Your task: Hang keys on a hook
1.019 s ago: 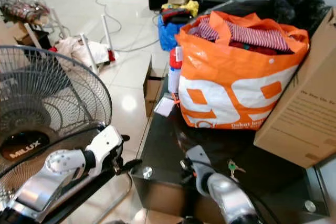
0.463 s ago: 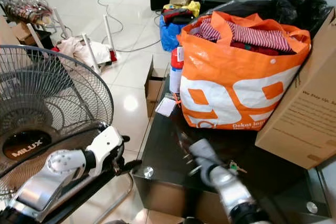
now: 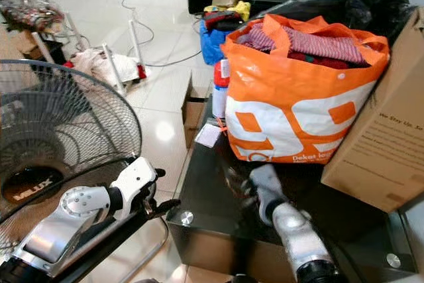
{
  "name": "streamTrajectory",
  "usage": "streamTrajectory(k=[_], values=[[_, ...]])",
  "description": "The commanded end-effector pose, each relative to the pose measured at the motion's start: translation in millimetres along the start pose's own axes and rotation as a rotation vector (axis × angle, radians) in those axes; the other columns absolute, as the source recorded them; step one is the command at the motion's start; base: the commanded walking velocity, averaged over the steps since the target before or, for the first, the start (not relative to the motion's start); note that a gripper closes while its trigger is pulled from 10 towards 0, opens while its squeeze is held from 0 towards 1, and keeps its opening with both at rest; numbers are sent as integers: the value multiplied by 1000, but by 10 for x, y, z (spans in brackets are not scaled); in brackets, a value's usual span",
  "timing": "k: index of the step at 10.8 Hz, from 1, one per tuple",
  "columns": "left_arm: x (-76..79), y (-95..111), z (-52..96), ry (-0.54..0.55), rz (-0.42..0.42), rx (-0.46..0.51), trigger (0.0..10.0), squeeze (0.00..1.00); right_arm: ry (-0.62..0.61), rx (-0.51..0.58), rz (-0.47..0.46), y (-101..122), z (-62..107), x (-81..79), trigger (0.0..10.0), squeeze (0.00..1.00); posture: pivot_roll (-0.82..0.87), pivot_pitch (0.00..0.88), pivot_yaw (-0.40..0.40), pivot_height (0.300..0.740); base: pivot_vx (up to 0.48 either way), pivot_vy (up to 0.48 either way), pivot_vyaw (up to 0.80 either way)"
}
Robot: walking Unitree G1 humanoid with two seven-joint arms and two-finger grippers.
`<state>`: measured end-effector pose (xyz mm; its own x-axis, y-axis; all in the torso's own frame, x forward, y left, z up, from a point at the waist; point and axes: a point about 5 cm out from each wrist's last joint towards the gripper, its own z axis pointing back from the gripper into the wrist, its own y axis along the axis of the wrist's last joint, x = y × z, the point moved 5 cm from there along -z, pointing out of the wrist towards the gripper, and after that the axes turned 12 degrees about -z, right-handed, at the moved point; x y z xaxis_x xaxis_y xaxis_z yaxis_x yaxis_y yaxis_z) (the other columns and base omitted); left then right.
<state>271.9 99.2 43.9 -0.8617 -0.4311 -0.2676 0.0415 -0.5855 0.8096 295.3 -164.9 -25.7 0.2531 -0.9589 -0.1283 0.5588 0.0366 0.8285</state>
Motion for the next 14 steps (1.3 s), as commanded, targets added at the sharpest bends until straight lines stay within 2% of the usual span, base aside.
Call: streamTrajectory(k=[1, 2, 3, 4, 6, 9, 10, 11, 13, 14], values=[[12, 6, -13, -14, -11, 0, 10000, 0, -60, -29, 3, -54, 51, 177, 10000, 1000, -143, 0, 51, 740, 0, 0, 0], [16, 9, -17, -19, -13, 2, 10000, 0, -80, -67, 17, -111, 61, 237, 10000, 1000, -144, 0, 53, 740, 0, 0, 0], [21, 13, -26, -27, -15, 3, 10000, 0, -58, -158, 66, -252, 94, 268, 10000, 1000, -151, 0, 58, 740, 0, 0, 0], [22, 16, -35, -32, -16, 5, 10000, 0, -44, -182, 49, -284, 101, 270, 10000, 1000, -153, 0, 61, 740, 0, 0, 0], [21, 18, -38, -36, -18, 6, 10000, 0, -27, -176, -8, -247, 76, 242, 10000, 1000, -150, 0, 57, 740, 0, 0, 0], [11, 9, -37, -34, -18, 5, 10000, 0, -50, -202, 5, -286, 64, 278, 10000, 1000, -148, 0, 57, 740, 0, 0, 0], [10, 9, -40, -35, -18, 5, 10000, 0, -66, -209, 12, -283, 52, 313, 10000, 780, -149, 0, 60, 740, 0, 0, 0], [7, 9, -43, -36, -19, 5, 10000, 0, -66, -228, 19, -298, 49, 336, 10000, 0, -150, 0, 61, 740, 0, 0, 0], [2, 10, -48, -38, -22, 5, 10000, 0, -53, -261, 28, -337, 56, 359, 10000, 0, -150, 0, 62, 740, 0, 0, 0], [3, 10, -53, -38, -24, 5, 10000, 0, -53, -263, 26, -341, 57, 376, 8745, 0, -150, 0, 61, 740, 0, 0, 0]])
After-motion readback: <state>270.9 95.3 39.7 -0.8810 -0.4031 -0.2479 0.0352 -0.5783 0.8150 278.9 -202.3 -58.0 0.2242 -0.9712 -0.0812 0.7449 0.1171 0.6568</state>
